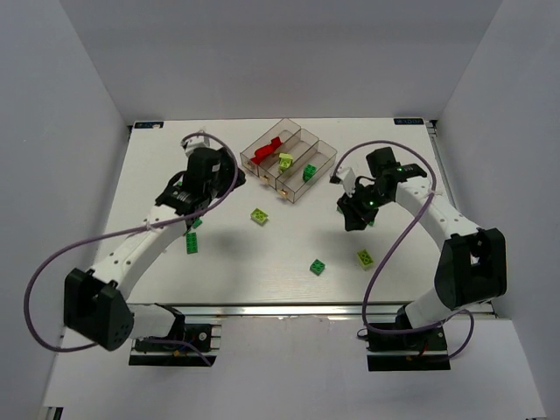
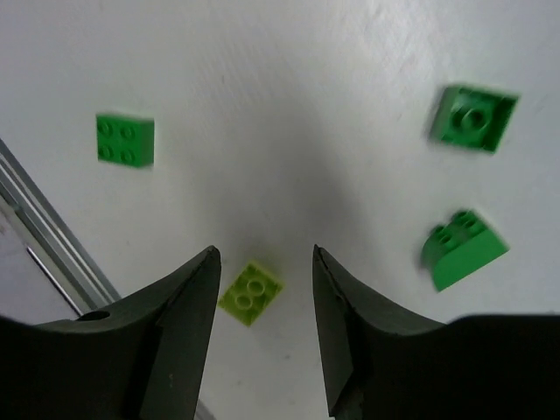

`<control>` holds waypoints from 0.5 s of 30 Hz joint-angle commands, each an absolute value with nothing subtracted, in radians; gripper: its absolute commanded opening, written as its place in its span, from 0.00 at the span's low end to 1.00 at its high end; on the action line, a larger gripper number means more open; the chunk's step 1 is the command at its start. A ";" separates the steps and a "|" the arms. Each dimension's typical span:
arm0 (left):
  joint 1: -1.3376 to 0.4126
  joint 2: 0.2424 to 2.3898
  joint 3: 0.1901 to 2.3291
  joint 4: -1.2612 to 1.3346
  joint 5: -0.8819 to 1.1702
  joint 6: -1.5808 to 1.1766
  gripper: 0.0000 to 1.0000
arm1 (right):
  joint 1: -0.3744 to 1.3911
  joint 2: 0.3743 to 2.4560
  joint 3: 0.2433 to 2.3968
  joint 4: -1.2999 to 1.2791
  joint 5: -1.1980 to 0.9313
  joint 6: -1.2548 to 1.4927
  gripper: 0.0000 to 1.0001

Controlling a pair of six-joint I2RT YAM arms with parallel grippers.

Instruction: Sort the legos into containers by color

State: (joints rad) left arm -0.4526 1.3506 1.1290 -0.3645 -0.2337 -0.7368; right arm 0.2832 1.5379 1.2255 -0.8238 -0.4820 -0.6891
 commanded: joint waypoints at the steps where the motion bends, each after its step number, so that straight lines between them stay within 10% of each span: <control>1: -0.445 1.223 1.033 -0.419 -0.334 -0.770 0.72 | 0.307 1.491 1.155 -0.925 -0.243 -0.644 0.52; 15: -0.445 0.974 0.807 -0.440 -0.351 -0.868 0.74 | 0.311 1.479 0.959 -0.796 -0.155 -0.362 0.75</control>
